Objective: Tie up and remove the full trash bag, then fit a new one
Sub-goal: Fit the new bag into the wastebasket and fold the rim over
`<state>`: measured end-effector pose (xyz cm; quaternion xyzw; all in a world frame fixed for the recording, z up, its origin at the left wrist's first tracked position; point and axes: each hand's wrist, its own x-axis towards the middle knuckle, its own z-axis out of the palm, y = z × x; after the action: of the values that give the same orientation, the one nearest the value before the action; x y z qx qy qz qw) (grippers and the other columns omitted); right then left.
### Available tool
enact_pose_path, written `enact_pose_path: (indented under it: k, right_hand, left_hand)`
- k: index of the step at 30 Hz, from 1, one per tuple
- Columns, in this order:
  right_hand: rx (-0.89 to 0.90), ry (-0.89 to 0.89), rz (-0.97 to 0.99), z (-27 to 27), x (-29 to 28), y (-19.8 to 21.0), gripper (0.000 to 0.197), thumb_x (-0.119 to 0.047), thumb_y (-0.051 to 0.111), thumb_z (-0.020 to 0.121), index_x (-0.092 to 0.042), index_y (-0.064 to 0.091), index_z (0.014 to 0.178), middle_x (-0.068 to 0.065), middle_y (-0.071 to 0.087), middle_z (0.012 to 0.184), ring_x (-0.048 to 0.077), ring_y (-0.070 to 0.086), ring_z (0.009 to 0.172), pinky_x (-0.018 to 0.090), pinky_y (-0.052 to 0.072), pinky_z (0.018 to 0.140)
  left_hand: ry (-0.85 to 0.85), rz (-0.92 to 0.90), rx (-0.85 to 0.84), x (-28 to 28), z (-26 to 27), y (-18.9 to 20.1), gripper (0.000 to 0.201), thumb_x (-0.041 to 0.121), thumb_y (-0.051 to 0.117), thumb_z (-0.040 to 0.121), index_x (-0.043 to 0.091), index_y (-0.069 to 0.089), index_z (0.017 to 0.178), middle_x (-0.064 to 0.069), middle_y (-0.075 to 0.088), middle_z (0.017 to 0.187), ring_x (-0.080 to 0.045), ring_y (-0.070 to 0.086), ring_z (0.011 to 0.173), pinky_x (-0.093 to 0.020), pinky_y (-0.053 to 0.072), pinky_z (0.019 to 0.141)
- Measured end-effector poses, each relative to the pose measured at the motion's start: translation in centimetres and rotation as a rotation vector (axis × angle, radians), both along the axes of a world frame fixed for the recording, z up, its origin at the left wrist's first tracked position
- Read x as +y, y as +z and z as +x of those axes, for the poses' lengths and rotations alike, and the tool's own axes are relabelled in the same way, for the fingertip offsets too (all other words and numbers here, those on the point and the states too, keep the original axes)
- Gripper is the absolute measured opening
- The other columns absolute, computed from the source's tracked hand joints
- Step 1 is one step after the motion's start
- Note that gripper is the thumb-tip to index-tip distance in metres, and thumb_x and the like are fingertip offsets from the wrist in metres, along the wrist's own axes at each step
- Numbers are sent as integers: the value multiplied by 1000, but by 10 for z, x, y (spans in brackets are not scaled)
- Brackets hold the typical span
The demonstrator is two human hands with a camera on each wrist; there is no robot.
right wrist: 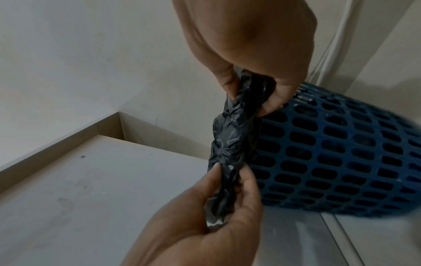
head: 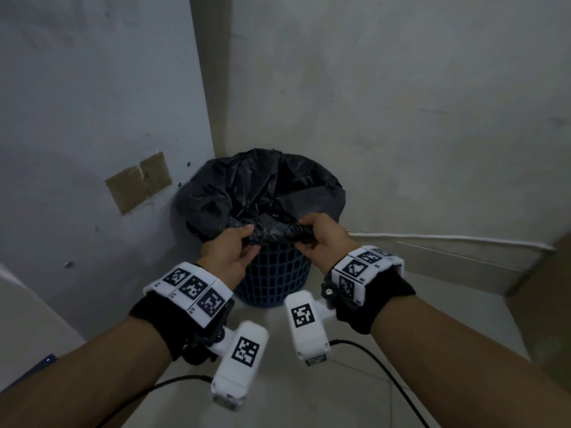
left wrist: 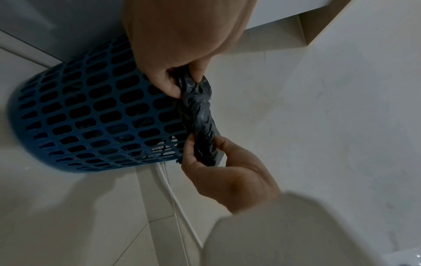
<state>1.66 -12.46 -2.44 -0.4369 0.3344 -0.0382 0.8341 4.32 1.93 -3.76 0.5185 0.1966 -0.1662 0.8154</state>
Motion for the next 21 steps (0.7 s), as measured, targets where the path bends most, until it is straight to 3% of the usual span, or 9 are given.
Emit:
enact_pose_path:
  k: [4, 6, 8, 11, 14, 17, 19, 21]
  right_hand:
    - [-50, 42, 10, -6, 11, -7, 47, 2, 67, 80, 0, 51, 125, 19, 60, 117, 31, 65, 93, 40, 60, 66]
    - [-73, 59, 42, -12, 10, -7, 45, -1, 67, 83, 0, 52, 125, 22, 61, 121, 33, 65, 99, 41, 61, 72]
    - [-152, 98, 111, -20, 2, -9, 26, -12, 57, 93, -2, 56, 117, 20, 63, 117, 31, 64, 97, 40, 58, 78]
    - [-261, 95, 241, -32, -10, -11, 35, -21, 39, 98, -3, 52, 125, 16, 60, 110, 32, 59, 95, 41, 53, 81]
    - [-258, 100, 220, -28, -12, -17, 33, -12, 33, 103, -3, 49, 131, 15, 60, 108, 28, 60, 93, 37, 54, 75]
    - [-208, 71, 154, -20, -5, -23, 27, -9, 40, 103, -5, 53, 126, 12, 63, 104, 24, 62, 88, 31, 59, 61]
    - [-172, 39, 110, -16, -4, -28, 23, -6, 49, 99, -3, 59, 120, 13, 66, 100, 23, 65, 83, 26, 58, 53]
    - [-109, -36, 52, -13, -5, -30, 12, -1, 56, 94, 1, 63, 103, 14, 67, 89, 22, 65, 74, 27, 57, 49]
  left_hand:
    - [21, -11, -24, 15, 11, -5, 39, 9, 60, 93, 2, 53, 130, -14, 60, 126, -24, 59, 109, -31, 51, 84]
    - [26, -27, -39, 18, 14, -9, 39, 9, 59, 93, 3, 53, 131, -14, 60, 126, -25, 60, 110, -31, 52, 81]
    - [23, -24, -61, 16, 16, -11, 39, 9, 58, 94, 4, 52, 132, -13, 60, 126, -24, 60, 109, -30, 51, 79]
    - [26, 1, -76, 14, 20, -11, 40, 8, 58, 93, 4, 51, 133, -13, 60, 125, -24, 61, 105, -30, 52, 73]
    - [33, 22, -70, 16, 24, -14, 48, 9, 60, 92, 8, 45, 138, -12, 60, 125, -24, 63, 103, -29, 54, 60]
    - [40, 33, -78, 20, 27, -16, 53, 9, 61, 91, 9, 43, 140, -12, 61, 124, -23, 64, 100, -27, 55, 56]
    - [31, 42, -92, 21, 28, -18, 51, 9, 62, 90, 9, 44, 139, -12, 61, 124, -22, 64, 99, -26, 55, 54]
    - [21, 45, -103, 22, 30, -20, 53, 9, 62, 90, 8, 44, 139, -11, 62, 123, -21, 64, 98, -24, 55, 50]
